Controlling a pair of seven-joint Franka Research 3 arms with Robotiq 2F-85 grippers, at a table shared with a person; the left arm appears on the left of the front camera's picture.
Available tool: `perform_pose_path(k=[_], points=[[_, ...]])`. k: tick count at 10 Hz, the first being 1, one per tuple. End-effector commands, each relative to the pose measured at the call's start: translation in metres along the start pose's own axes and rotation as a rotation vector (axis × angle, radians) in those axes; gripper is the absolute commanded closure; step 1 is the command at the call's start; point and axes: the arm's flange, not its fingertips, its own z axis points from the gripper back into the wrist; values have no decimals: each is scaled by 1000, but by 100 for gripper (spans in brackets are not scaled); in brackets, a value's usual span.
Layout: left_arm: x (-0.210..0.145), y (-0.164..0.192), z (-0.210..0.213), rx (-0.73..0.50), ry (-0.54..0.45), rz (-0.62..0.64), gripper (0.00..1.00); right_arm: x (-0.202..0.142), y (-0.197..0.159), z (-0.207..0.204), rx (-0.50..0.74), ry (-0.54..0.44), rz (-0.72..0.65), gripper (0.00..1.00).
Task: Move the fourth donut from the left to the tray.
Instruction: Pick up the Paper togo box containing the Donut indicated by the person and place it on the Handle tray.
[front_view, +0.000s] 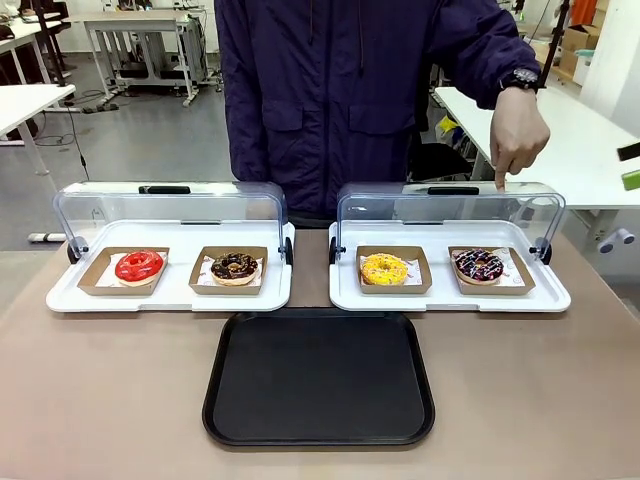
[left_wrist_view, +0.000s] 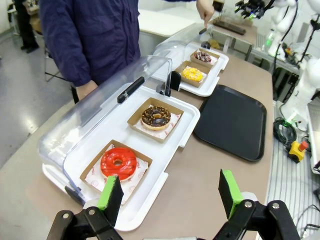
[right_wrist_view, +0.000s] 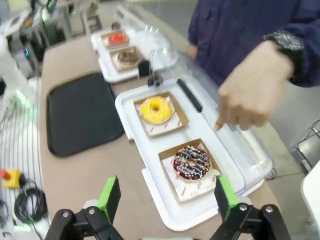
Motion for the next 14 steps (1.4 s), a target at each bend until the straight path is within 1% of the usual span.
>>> perform_pose_path(k=[1, 2, 4, 5, 7, 9, 10, 12, 14], points=[[2, -1, 2, -6, -7, -5, 0, 13, 23, -26, -26, 179, 126, 0], [2, -1, 2, -6, -7, -5, 0, 18, 35, -37, -33, 257, 182, 0], [2, -1, 2, -6, -7, -5, 0, 20, 56, -65, -34, 382, 260, 0], [2, -1, 2, -6, -7, -5, 0, 17, 66, -82, -63, 448, 297, 0], [2, -1, 2, -6, -7, -5, 0, 7, 73, -111, -95, 528, 316, 0], [2, -1, 2, -6, -7, -5, 0, -7, 75, -144, -134, 595, 332, 0], [2, -1, 2, -6, -7, -5, 0, -15, 76, -157, -136, 612, 343, 0], [2, -1, 2, -6, -7, -5, 0, -29, 75, -181, -122, 629, 367, 0], [2, -1, 2, -6, -7, -5, 0, -43, 65, -198, -125, 640, 386, 0]])
